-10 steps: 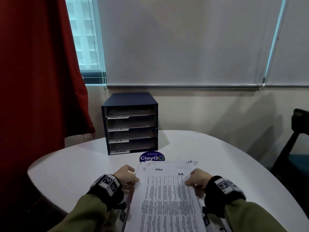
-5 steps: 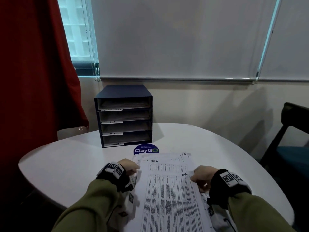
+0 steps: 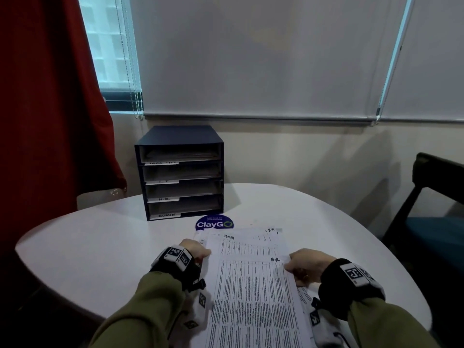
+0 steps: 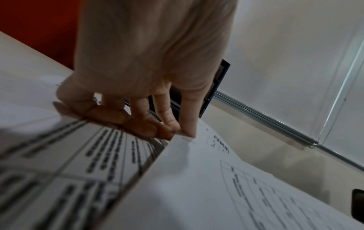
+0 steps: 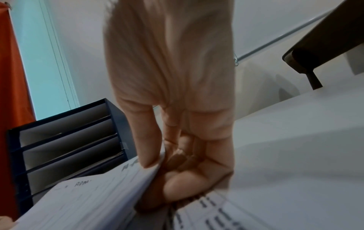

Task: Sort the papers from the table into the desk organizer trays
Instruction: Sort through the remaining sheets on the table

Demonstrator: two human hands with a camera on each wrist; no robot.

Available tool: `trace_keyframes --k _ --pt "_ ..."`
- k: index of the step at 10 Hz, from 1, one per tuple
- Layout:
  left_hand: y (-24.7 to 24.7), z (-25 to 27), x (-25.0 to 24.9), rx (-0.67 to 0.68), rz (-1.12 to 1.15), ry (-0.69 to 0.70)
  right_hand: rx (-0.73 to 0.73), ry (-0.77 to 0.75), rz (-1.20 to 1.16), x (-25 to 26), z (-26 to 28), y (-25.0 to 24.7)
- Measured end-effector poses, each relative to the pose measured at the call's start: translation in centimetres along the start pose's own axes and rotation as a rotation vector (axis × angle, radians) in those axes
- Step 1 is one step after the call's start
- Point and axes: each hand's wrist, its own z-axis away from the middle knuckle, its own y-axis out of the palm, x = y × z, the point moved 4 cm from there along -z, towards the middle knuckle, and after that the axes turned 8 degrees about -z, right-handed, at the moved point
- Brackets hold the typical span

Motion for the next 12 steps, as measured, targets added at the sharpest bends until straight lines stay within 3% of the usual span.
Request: trace_keyframes --k 3,6,7,8,9,10,11,12 --pt "-1.9 -0.4 1.2 0.013 0.052 0.095 -0.045 0.084 0.017 0.8 -0.6 -2.3" --pt "-1.9 -0.7 5.5 0.147 0.297 -0.041 -0.073 0.043 0.020 3.6 -2.3 2.2" --pt "-2.0 -1.5 6.0 0.219 0.274 -0.058 -0.057 -0.014 0.118 5.1 -2.0 3.3" --pt "-1.5 -3.7 6.9 0.270 0.099 -0.009 -0.228 -0.096 0.260 6.1 -2.6 1.4" --pt "-1.5 -2.5 5.8 0.196 -0.043 0.029 -0.363 -0.149 0.224 5.7 -3.7 -0.3" --pt "-1.4 -2.2 5.3 0.162 -0.084 0.028 -0.270 -0.143 0.106 5.4 -4.2 -0.3" --pt "-1.3 -2.4 5.5 0.140 -0.104 0.024 -0.233 -0.245 0.297 5.4 -3.9 -0.7" --pt "-1.2 -2.2 5.3 0.138 -0.122 0.033 -0.188 -0.174 0.159 4.7 -4.3 -0.8"
